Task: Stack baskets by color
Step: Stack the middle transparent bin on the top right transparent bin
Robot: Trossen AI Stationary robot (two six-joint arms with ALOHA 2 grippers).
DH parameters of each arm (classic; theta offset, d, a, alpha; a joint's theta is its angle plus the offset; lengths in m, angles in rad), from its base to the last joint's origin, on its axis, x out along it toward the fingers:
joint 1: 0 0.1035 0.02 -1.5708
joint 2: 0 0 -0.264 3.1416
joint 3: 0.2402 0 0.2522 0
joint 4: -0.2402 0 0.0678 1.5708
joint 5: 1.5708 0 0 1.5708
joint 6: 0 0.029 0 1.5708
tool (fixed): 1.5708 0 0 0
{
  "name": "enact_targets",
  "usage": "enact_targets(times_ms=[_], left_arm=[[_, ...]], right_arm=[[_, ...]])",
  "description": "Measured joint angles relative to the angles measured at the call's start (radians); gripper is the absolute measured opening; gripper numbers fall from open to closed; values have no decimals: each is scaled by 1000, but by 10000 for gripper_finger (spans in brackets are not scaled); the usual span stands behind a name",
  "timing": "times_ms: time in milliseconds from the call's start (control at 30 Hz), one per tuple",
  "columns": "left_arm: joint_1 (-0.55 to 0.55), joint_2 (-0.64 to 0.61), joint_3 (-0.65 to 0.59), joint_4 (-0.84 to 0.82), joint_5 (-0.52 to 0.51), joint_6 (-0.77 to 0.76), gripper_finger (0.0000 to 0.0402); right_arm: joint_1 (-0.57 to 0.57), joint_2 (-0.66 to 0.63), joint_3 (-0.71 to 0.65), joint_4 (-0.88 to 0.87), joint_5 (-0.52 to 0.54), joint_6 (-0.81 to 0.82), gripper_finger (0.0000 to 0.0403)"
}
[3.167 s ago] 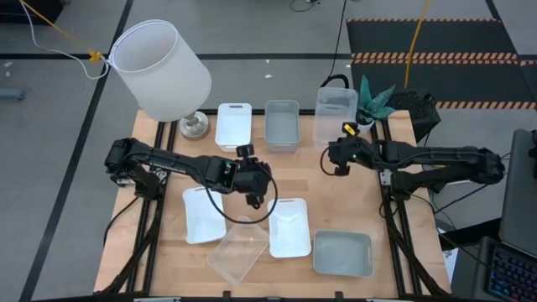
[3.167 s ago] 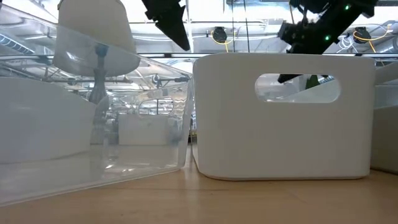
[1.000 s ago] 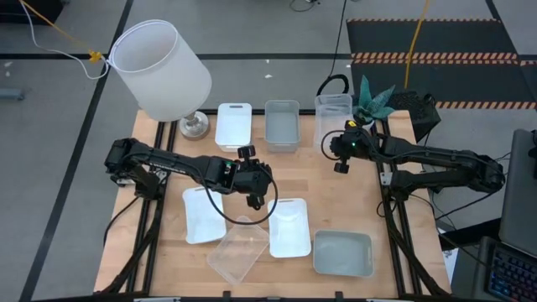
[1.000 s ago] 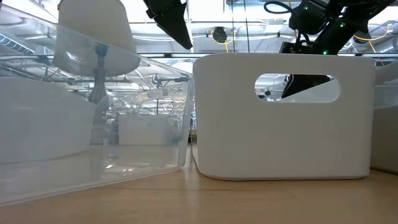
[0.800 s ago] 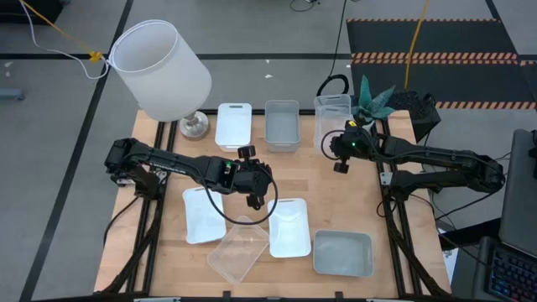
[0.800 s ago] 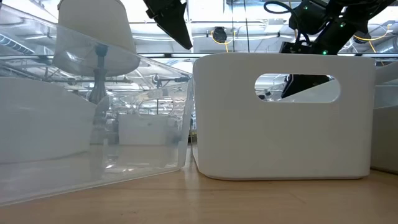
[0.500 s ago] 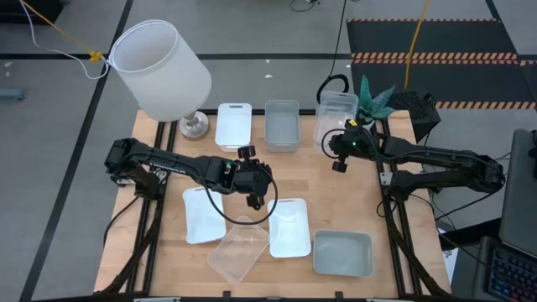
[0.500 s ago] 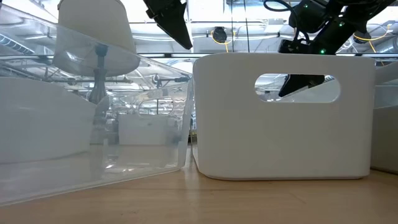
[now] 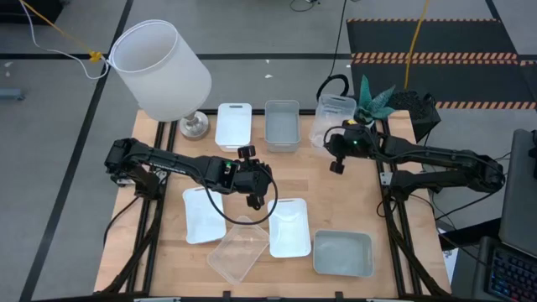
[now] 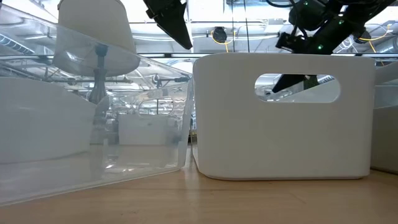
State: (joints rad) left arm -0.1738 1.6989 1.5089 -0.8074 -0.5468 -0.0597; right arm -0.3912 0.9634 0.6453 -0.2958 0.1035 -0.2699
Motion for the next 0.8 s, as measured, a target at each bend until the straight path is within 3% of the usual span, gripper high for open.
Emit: enact_targets(times_ms=[167, 567, 800], left_arm=[[0, 0, 0, 0, 0, 0, 145], [0, 0, 0, 0, 0, 0, 145], [0, 0, 0, 0, 0, -1, 145]], right_arm=[[0, 0, 0, 4, -60, -7, 2], [0, 0, 0, 23, -55, 23, 3], [0, 0, 0, 15, -50, 49, 26]])
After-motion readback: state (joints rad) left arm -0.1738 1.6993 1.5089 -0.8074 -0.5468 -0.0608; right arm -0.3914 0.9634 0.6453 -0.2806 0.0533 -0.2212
